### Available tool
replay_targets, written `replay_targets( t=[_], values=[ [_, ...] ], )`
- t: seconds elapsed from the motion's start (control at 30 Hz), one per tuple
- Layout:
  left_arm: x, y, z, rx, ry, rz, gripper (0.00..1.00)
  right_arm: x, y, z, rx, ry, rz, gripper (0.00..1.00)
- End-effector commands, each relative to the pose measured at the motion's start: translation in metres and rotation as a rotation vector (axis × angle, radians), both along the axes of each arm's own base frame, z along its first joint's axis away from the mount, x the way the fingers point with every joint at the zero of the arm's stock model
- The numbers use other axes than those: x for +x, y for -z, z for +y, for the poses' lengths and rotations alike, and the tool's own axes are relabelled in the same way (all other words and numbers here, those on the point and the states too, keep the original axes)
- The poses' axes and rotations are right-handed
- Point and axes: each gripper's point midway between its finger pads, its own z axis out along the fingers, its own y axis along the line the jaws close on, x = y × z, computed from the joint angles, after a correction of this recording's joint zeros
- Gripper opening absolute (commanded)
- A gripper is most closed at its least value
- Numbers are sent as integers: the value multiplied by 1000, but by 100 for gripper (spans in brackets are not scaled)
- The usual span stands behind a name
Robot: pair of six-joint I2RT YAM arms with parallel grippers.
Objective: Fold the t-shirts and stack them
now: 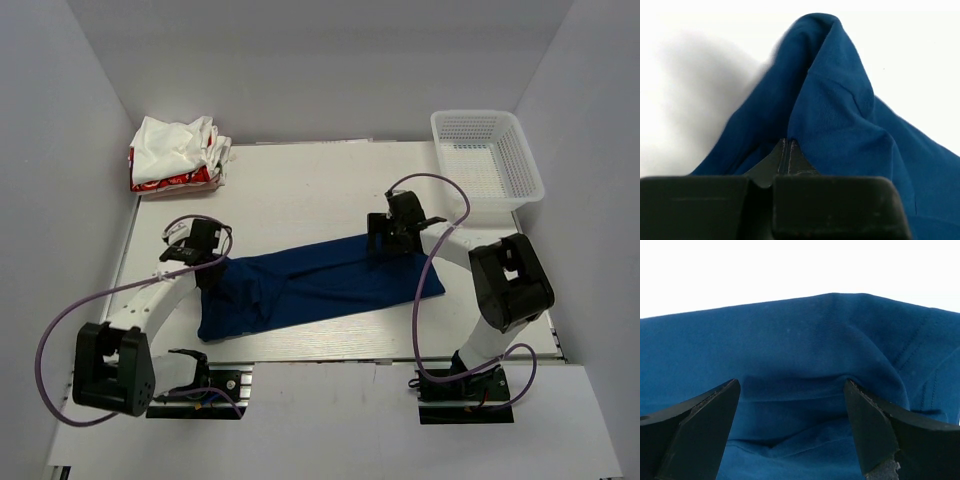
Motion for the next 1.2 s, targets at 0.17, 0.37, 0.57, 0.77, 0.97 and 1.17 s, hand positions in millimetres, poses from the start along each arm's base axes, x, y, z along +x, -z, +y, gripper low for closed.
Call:
replay_targets(
  t=[0.17, 0.37, 0.57, 0.77, 0.97, 1.17],
  values=[
    [-37, -10, 33, 60, -170, 61, 0, -13, 36, -28, -77, 117, 129, 90],
    [-24, 15, 45, 77, -217, 85, 0, -10, 29, -27, -63, 99, 116, 90],
    [-17, 3, 33, 24, -167, 90, 44, -4, 12, -22, -61, 65, 75, 90],
    [-18, -50, 17, -56, -110, -44, 100, 6, -25, -14, -29, 32, 2, 90],
    [11, -73, -29, -231, 121, -160, 100, 20, -47, -8, -1, 22, -61, 90],
    [26, -37, -90, -443, 348, -141, 100, 40, -56, -21, -98, 54, -105, 90]
  ],
)
